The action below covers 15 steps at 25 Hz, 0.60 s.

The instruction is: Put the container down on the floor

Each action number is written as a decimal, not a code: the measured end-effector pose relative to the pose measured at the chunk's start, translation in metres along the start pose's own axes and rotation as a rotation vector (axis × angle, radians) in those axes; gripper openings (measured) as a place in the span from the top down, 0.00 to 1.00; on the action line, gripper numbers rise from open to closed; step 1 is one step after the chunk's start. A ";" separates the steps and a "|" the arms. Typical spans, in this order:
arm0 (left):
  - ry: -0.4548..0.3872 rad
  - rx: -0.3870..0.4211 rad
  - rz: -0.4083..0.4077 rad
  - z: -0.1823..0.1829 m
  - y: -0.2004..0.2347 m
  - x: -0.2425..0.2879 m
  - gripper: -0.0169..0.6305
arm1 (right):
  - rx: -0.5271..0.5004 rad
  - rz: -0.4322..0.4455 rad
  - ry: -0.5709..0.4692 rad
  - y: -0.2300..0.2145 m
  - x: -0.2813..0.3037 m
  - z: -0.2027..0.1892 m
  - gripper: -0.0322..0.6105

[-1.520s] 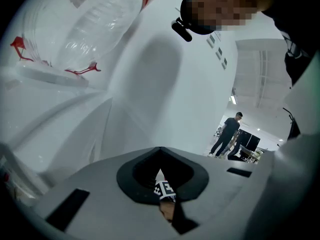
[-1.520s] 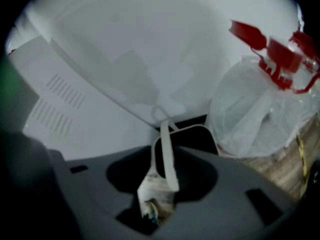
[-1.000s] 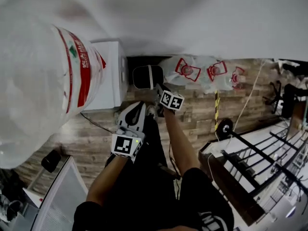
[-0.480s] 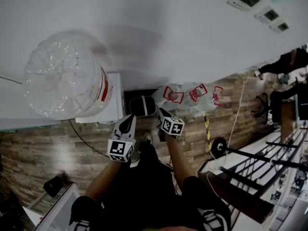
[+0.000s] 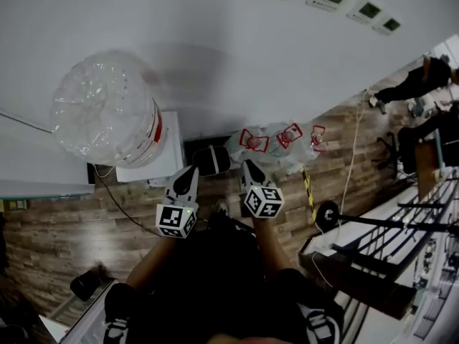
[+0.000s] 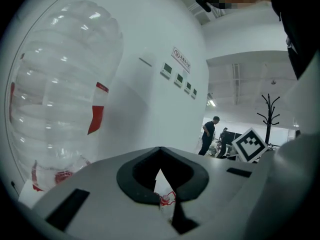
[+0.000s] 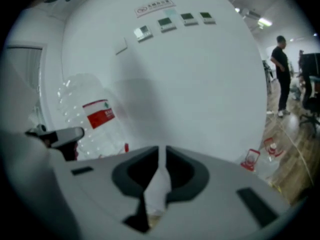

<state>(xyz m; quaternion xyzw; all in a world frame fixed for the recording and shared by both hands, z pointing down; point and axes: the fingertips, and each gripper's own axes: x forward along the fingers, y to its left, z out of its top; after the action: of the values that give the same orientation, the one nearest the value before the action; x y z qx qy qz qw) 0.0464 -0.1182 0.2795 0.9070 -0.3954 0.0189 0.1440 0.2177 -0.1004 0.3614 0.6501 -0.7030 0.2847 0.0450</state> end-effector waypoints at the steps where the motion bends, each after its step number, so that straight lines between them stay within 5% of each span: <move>1: -0.007 0.011 -0.001 0.004 -0.001 -0.003 0.93 | -0.013 0.004 -0.033 0.008 -0.010 0.008 0.85; 6: -0.036 0.054 0.001 0.015 0.000 -0.009 0.93 | -0.080 0.027 -0.132 0.046 -0.049 0.023 0.86; 15: -0.023 0.072 0.000 0.011 -0.001 -0.016 0.93 | -0.090 0.058 -0.091 0.070 -0.057 0.005 0.90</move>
<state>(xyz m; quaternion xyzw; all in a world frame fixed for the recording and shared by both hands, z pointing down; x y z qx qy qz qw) 0.0357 -0.1093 0.2666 0.9117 -0.3961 0.0226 0.1066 0.1617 -0.0527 0.3082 0.6390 -0.7351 0.2240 0.0338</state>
